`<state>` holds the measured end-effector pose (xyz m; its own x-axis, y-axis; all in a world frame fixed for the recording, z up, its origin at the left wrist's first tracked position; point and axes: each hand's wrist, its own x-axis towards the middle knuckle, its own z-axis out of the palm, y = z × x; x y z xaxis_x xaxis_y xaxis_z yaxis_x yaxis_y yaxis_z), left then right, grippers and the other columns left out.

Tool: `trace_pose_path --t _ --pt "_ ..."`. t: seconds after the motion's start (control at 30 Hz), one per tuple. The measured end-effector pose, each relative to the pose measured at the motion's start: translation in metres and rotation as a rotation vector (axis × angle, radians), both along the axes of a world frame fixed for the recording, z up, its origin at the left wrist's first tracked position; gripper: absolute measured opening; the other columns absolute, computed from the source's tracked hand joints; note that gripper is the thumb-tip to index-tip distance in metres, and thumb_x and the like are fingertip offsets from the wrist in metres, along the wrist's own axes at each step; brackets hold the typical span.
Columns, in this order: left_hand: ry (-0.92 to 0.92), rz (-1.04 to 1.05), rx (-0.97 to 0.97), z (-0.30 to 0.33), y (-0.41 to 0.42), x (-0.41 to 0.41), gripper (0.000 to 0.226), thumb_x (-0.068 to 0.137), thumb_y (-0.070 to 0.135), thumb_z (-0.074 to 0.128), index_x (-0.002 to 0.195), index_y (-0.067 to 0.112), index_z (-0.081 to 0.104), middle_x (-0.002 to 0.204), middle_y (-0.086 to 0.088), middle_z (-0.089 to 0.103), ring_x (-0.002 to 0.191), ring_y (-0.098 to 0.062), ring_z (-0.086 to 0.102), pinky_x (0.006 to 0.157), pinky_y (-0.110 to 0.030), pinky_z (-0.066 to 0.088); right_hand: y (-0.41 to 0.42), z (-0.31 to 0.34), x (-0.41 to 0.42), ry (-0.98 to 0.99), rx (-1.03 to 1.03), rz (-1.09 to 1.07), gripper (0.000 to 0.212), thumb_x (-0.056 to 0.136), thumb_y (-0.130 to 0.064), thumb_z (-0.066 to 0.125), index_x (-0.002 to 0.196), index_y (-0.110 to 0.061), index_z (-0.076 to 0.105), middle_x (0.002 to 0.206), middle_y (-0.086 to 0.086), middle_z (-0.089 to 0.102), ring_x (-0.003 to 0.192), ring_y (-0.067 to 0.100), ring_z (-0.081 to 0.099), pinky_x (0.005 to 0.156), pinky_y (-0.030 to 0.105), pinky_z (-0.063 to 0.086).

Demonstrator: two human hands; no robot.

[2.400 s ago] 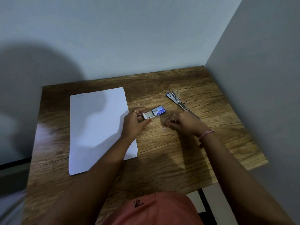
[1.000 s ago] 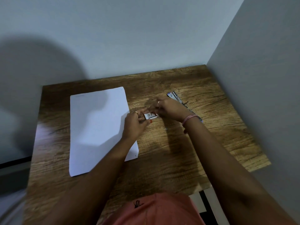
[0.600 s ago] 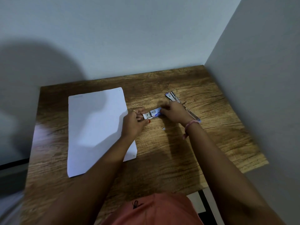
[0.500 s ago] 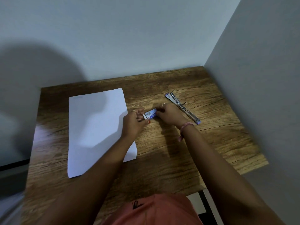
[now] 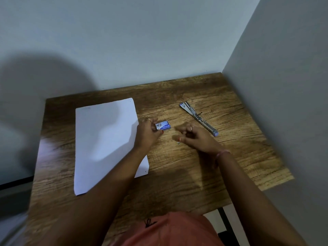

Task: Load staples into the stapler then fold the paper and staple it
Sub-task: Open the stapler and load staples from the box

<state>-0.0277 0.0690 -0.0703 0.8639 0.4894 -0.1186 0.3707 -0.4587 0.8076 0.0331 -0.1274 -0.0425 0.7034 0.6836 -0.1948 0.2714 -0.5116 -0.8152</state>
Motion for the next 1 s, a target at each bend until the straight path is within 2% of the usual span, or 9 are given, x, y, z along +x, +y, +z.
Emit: trace_pose_path --t 0.1,0.2,0.37,0.5,0.63,0.73,0.83,0.9,1.0 --pt "0.050 -0.042 0.085 0.006 0.003 0.006 0.064 0.070 0.022 0.083 0.127 0.012 0.057 0.133 -0.011 0.051 0.121 -0.025 0.050 0.097 -0.039 0.049 -0.010 -0.015 -0.013 -0.130 0.004 0.015 0.044 0.080 -0.021 0.075 0.122 -0.017 0.064 0.120 0.001 0.054 0.119 0.007 0.046 0.098 0.003 0.029" --pt "0.057 -0.057 0.141 0.017 -0.001 0.020 0.062 0.071 0.034 0.080 0.126 0.017 0.057 0.132 -0.011 0.047 0.125 -0.029 0.042 0.101 -0.045 0.043 -0.003 -0.023 -0.016 -0.220 0.068 -0.020 0.029 0.081 -0.017 0.073 0.110 -0.013 0.071 0.112 0.005 0.059 0.116 0.013 0.050 0.100 0.015 0.037" --pt "-0.038 -0.128 -0.006 0.033 -0.026 0.050 0.035 0.084 0.020 0.069 0.118 0.013 0.062 0.120 -0.011 0.058 0.105 -0.022 0.059 0.087 -0.035 0.051 -0.004 -0.028 -0.016 -0.270 0.175 -0.069 0.015 0.083 -0.012 0.072 0.098 -0.011 0.074 0.105 0.002 0.067 0.107 0.013 0.059 0.096 0.024 0.044" --pt "-0.008 -0.139 -0.230 0.035 -0.051 0.069 0.025 0.089 0.006 0.060 0.114 0.006 0.064 0.110 -0.013 0.068 0.101 -0.023 0.064 0.082 -0.028 0.049 -0.011 -0.028 -0.015 -0.098 0.250 -0.282 0.016 0.086 -0.015 0.068 0.101 -0.013 0.071 0.101 -0.003 0.072 0.097 0.003 0.066 0.087 0.018 0.049" --pt "0.034 -0.159 -0.290 0.030 -0.075 0.078 0.033 0.083 0.007 0.068 0.115 0.010 0.063 0.101 -0.006 0.064 0.098 -0.020 0.061 0.083 -0.029 0.048 -0.023 -0.032 -0.016 0.065 0.372 -0.458 0.015 0.082 -0.010 0.072 0.096 -0.013 0.069 0.085 0.001 0.073 0.079 0.006 0.067 0.078 0.021 0.053" --pt "0.014 -0.126 -0.271 0.024 -0.094 0.082 0.040 0.079 0.014 0.075 0.116 0.009 0.062 0.112 -0.006 0.063 0.100 -0.013 0.056 0.081 -0.025 0.045 -0.030 -0.032 -0.016 0.192 0.509 -0.545 0.015 0.080 -0.003 0.071 0.094 -0.010 0.069 0.085 0.007 0.073 0.080 0.009 0.067 0.081 0.026 0.054" --pt "-0.033 -0.090 -0.228 0.016 -0.107 0.084 0.040 0.077 0.021 0.077 0.113 0.009 0.064 0.114 -0.012 0.064 0.098 -0.016 0.059 0.080 -0.025 0.047 -0.034 -0.033 -0.015 0.293 0.577 -0.570 0.018 0.082 0.003 0.068 0.100 0.001 0.068 0.094 0.022 0.071 0.091 0.027 0.065 0.089 0.039 0.051" --pt "-0.022 -0.070 -0.156 0.013 -0.113 0.085 0.040 0.078 0.028 0.075 0.113 0.012 0.065 0.117 -0.015 0.058 0.102 -0.023 0.059 0.087 -0.032 0.049 -0.037 -0.035 -0.016 0.334 0.590 -0.561 0.020 0.082 0.004 0.067 0.102 0.004 0.068 0.094 0.024 0.070 0.092 0.029 0.062 0.089 0.040 0.050" --pt "-0.023 -0.034 -0.051 0.011 -0.117 0.089 0.034 0.084 0.034 0.069 0.110 0.013 0.067 0.117 -0.014 0.051 0.105 -0.025 0.054 0.083 -0.026 0.039 -0.042 -0.035 -0.015 0.369 0.614 -0.550 0.021 0.081 0.004 0.068 0.102 0.005 0.068 0.097 0.027 0.069 0.093 0.030 0.063 0.090 0.038 0.051"
